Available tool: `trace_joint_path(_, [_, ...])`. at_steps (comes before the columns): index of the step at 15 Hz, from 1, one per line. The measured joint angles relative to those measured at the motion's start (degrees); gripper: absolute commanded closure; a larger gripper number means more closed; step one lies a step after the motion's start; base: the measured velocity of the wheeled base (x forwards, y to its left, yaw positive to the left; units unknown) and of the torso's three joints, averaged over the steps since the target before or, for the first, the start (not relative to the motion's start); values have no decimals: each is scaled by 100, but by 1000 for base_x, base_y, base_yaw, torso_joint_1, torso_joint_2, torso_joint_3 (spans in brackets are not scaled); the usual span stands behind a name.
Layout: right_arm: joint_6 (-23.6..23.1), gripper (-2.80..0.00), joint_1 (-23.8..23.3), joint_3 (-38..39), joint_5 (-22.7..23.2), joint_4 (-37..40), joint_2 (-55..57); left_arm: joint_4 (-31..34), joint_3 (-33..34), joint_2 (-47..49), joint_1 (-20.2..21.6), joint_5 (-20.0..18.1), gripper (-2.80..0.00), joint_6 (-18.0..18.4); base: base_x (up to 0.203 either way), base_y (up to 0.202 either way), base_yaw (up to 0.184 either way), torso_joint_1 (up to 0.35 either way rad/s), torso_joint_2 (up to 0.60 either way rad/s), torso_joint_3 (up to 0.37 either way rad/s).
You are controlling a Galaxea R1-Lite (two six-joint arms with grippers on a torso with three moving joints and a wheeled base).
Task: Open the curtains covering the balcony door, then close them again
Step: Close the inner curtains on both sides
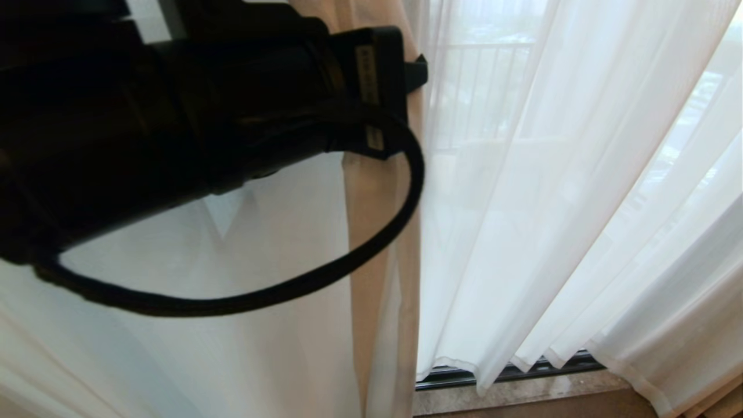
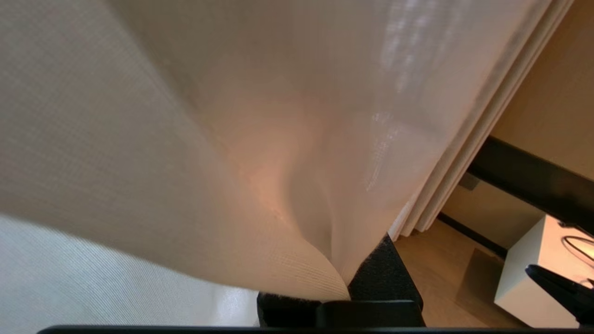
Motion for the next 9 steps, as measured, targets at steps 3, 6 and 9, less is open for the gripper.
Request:
trace_joint_path(3, [0,0,0,0,-3,0,0,-7,-519,526,-136,11,0,7,0,0,0,0,0,0])
trace_joint_path(6, [1,0,0,0,-3,0,0,-8,-1092,1009,-247,10,0,6,0,0,0,0,0,0])
trace_joint_path(9, [0,0,0,0,-2,0,0,8,-1641,1455,-349,10,0,9,0,0,0,0,0,0])
